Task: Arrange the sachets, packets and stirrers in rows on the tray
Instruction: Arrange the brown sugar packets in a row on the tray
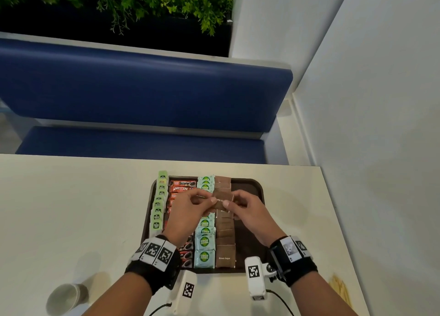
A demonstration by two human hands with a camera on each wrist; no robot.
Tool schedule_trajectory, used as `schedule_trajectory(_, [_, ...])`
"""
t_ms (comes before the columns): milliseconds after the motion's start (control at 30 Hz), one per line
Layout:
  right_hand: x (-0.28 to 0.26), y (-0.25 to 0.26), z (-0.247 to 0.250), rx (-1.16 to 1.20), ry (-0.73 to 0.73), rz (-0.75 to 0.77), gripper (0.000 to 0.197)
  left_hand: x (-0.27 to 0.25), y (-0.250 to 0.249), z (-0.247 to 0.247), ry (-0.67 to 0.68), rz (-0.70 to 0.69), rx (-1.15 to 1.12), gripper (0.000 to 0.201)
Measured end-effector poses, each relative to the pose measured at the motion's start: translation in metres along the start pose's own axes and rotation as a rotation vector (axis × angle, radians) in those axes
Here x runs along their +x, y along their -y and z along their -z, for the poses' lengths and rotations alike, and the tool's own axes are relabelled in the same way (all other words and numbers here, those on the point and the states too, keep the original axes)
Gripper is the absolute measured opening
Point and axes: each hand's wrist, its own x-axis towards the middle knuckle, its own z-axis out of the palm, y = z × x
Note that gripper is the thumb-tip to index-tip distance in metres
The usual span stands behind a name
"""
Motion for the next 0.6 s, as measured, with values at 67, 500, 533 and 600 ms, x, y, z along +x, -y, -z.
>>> schedule_trajectory(67, [0.002,-0.009,0.003,0.025,-0.023,-0.042,0.010,0.001,0.004,0.001,0.000,0.027,-0.020,0.011])
schedule_trajectory(500, [0.045,-0.118,-0.013,-0.427,-0.278,-0.243,0.013,-0.005,0.031,0.046,-0.036,0.138,0.043,0.016])
schedule_trajectory(533, [0.046,-0.122,-0.015,-0.461,-0.291,-0.257,0.014,-0.005,0.032,0.048,-0.036,0.140,0.038,0.016])
schedule_trajectory(600, [0.050,-0.131,-0.020,-0.514,-0.312,-0.285,0.017,-0.007,0.033,0.050,-0.037,0.144,0.033,0.016])
